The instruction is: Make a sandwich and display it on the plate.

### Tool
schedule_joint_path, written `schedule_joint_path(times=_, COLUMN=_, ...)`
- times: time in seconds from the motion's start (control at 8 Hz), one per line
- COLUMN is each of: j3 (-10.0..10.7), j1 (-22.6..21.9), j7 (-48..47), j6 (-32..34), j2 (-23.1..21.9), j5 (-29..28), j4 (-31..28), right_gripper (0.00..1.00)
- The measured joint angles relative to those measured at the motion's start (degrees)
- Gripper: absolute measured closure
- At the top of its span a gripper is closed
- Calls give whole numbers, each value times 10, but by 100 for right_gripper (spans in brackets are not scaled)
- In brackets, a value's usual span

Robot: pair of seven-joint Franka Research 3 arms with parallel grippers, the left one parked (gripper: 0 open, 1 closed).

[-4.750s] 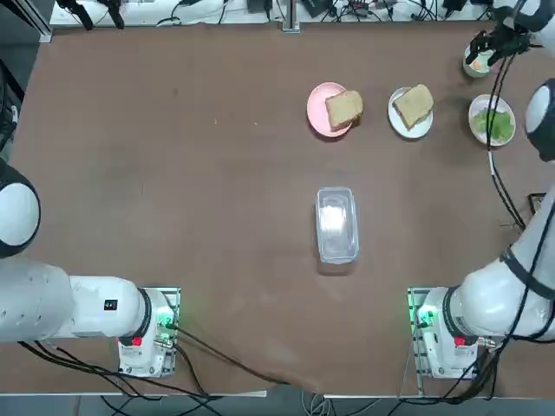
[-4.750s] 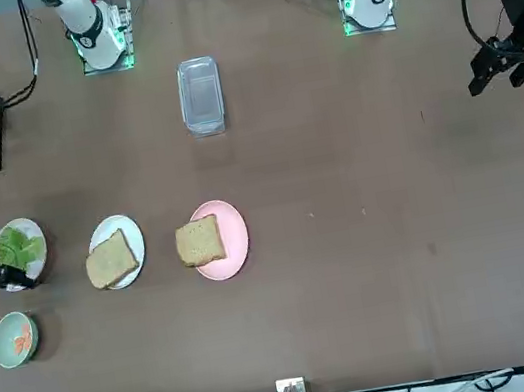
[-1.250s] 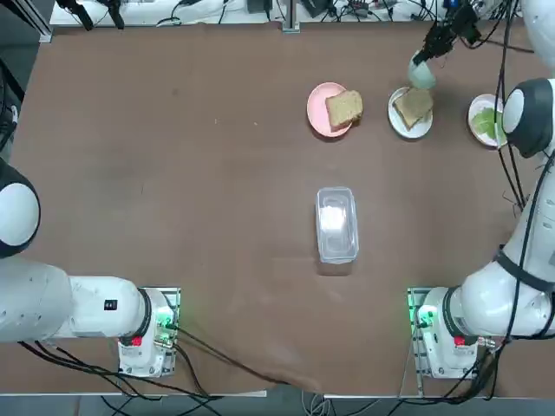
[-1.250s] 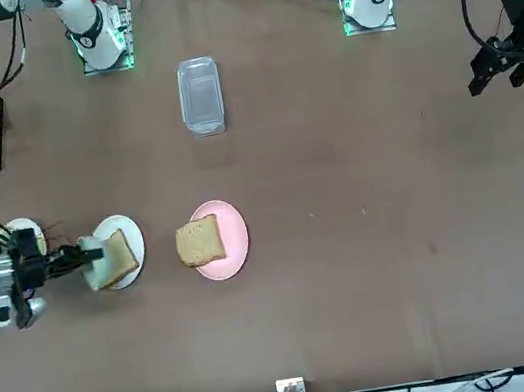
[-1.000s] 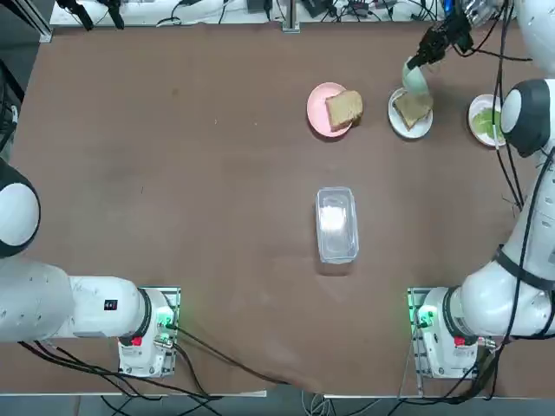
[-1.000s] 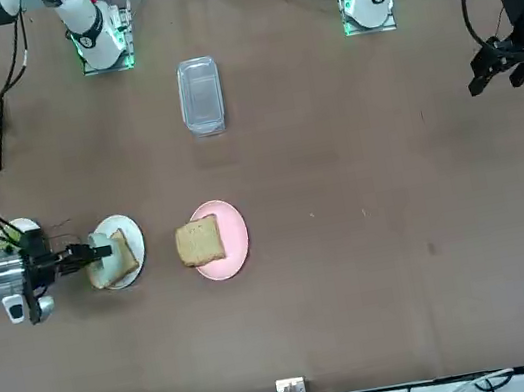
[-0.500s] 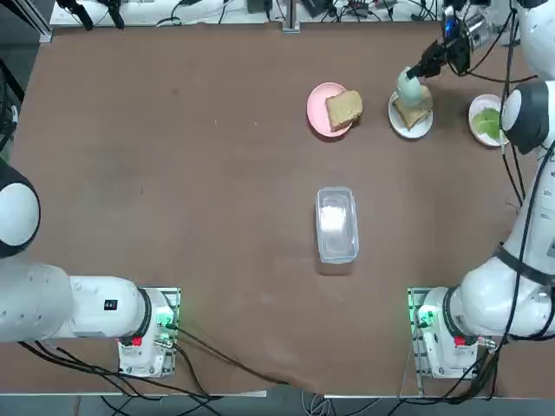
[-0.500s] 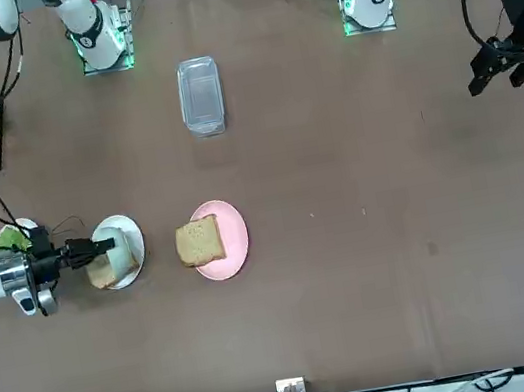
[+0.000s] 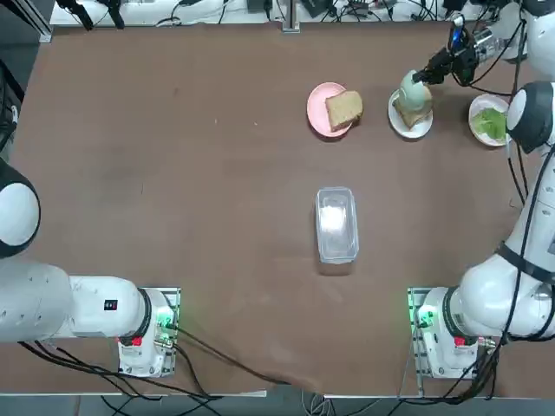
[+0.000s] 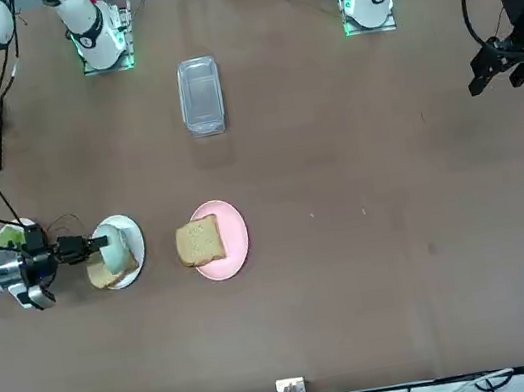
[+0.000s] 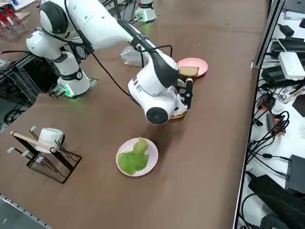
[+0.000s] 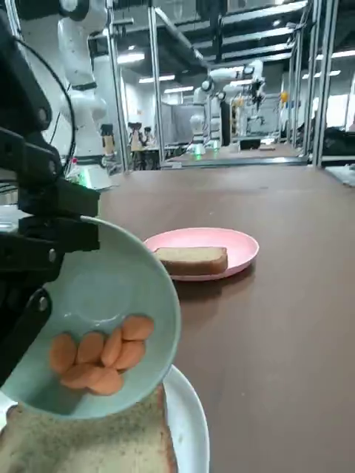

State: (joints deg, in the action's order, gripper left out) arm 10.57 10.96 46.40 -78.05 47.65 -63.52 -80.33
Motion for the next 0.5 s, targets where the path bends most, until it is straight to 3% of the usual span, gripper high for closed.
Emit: schedule_joint_path(times=0.5, j3=0, j1=29, j7=38, j6=45, j2=32, j5=-79, j4=-3, right_gripper=98)
